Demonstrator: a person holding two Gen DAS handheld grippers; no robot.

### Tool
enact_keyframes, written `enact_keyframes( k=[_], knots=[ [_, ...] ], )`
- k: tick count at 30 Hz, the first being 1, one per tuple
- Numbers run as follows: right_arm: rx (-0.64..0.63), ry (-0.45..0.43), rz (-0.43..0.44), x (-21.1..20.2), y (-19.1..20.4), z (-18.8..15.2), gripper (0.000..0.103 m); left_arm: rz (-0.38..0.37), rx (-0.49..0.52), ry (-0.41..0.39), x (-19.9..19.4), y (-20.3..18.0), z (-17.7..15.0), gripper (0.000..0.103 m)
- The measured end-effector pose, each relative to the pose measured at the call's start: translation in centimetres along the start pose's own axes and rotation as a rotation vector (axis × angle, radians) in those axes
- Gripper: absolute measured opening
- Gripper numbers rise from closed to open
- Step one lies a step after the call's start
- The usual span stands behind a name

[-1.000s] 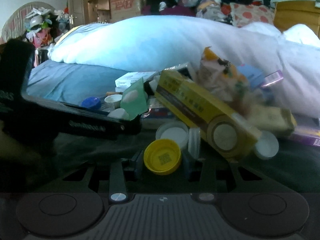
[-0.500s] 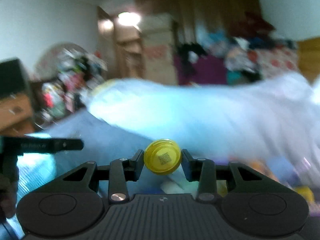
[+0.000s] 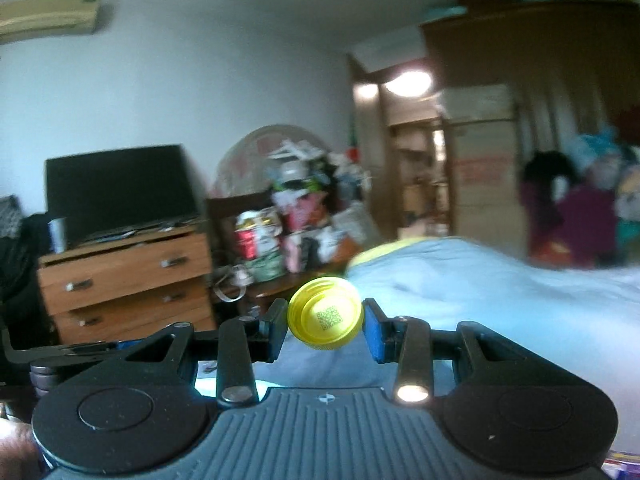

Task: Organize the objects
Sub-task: 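Carry the yellow cap and white cap over the teal basket, then open both tools, dropping the caps into the basket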

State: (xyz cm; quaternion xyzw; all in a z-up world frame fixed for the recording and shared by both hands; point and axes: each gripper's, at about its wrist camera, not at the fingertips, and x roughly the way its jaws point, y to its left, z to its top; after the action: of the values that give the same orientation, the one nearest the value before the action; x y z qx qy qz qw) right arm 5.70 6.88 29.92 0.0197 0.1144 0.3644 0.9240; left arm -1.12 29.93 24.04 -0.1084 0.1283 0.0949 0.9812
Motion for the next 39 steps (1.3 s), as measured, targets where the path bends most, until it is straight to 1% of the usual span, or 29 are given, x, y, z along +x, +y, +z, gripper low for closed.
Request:
enact_keyframes(
  k=[5,10,18,25,26,27,28,29,30,31,34,36,39],
  knots=[
    [-0.015,0.042,0.048,2.6,3.2,-0.4,0.041,0.018,-0.035,0.016,-0.6,4.0,0.3,0.043],
    [-0.022,0.065,0.052,4.3,4.7,-0.7,0.041,0.028,-0.056,0.026,0.1,6.5,0.3,0.043],
    [-0.022,0.097,0.057,5.9,6.0,-1.6,0.041,0.042,-0.067,0.043,2.2,7.1,-0.4,0.043],
    [-0.021,0.108,0.059,6.4,6.3,-2.1,0.041,0.057,-0.066,0.053,2.8,7.2,-0.8,0.042],
    [-0.022,0.110,0.060,6.4,6.4,-2.2,0.041,0.062,-0.066,0.053,2.9,7.2,-0.8,0.047],
    [-0.021,0.114,0.061,6.6,6.4,-2.3,0.041,0.068,-0.062,0.052,2.9,7.2,-0.9,0.060],
    [-0.020,0.116,0.060,6.7,6.4,-2.4,0.042,0.078,-0.060,0.048,3.0,7.2,-1.0,0.069],
    [-0.018,0.118,0.059,6.7,6.4,-2.5,0.049,0.087,-0.056,0.040,2.8,7.2,-1.1,0.084],
    [-0.012,0.116,0.059,6.7,6.3,-2.6,0.053,0.094,-0.049,0.030,2.8,7.2,-1.1,0.088],
    [-0.008,0.113,0.058,6.6,6.3,-2.6,0.057,0.101,-0.046,0.025,2.7,7.1,-1.1,0.088],
    [-0.001,0.109,0.059,6.2,6.0,-2.8,0.058,0.103,-0.047,0.020,2.4,6.5,-0.9,0.089],
    [0.006,0.102,0.055,5.7,5.6,-3.0,0.061,0.098,-0.039,0.016,2.2,5.9,-0.8,0.091],
    [0.009,0.061,0.036,3.4,4.3,-3.8,0.069,0.061,-0.017,-0.001,1.7,4.0,-0.9,0.095]
  ],
)
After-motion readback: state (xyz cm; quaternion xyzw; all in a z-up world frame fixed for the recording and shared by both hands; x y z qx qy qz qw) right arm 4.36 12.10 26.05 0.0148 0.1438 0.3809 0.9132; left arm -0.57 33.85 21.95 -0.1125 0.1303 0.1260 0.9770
